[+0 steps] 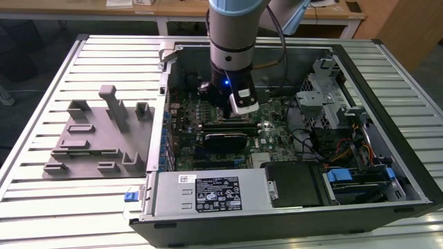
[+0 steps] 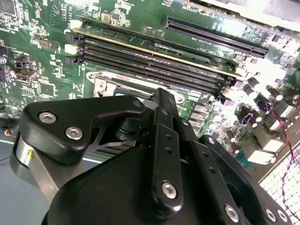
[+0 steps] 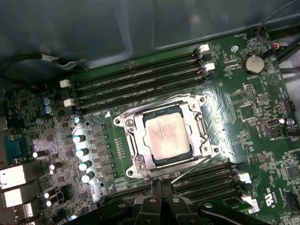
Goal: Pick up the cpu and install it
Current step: 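Install the second cpu locking lever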
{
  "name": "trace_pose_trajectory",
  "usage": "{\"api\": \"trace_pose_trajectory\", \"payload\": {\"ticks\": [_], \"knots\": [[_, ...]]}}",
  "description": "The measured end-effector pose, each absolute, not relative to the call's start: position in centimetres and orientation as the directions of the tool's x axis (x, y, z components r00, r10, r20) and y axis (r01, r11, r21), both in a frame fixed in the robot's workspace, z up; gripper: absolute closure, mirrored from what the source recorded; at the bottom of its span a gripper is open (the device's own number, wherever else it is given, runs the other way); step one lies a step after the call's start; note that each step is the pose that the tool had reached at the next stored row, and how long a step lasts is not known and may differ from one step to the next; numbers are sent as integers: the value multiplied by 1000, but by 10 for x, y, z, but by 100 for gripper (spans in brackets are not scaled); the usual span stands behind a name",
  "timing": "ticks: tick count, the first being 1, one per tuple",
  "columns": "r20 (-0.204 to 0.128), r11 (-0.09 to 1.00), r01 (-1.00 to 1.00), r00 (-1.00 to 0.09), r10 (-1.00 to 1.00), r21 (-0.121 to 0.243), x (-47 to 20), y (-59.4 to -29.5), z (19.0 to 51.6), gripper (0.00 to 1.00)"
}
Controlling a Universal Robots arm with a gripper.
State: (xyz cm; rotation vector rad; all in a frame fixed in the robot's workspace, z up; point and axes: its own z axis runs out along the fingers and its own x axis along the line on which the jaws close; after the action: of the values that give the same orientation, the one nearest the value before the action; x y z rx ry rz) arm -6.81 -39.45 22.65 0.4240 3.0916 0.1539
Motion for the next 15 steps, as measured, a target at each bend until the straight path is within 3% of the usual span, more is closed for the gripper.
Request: {"api": "trace_pose_trajectory", "payload": {"ticks": [15], "knots": [[6,969,201,-979,202,141,-72,-400,218,89]]}}
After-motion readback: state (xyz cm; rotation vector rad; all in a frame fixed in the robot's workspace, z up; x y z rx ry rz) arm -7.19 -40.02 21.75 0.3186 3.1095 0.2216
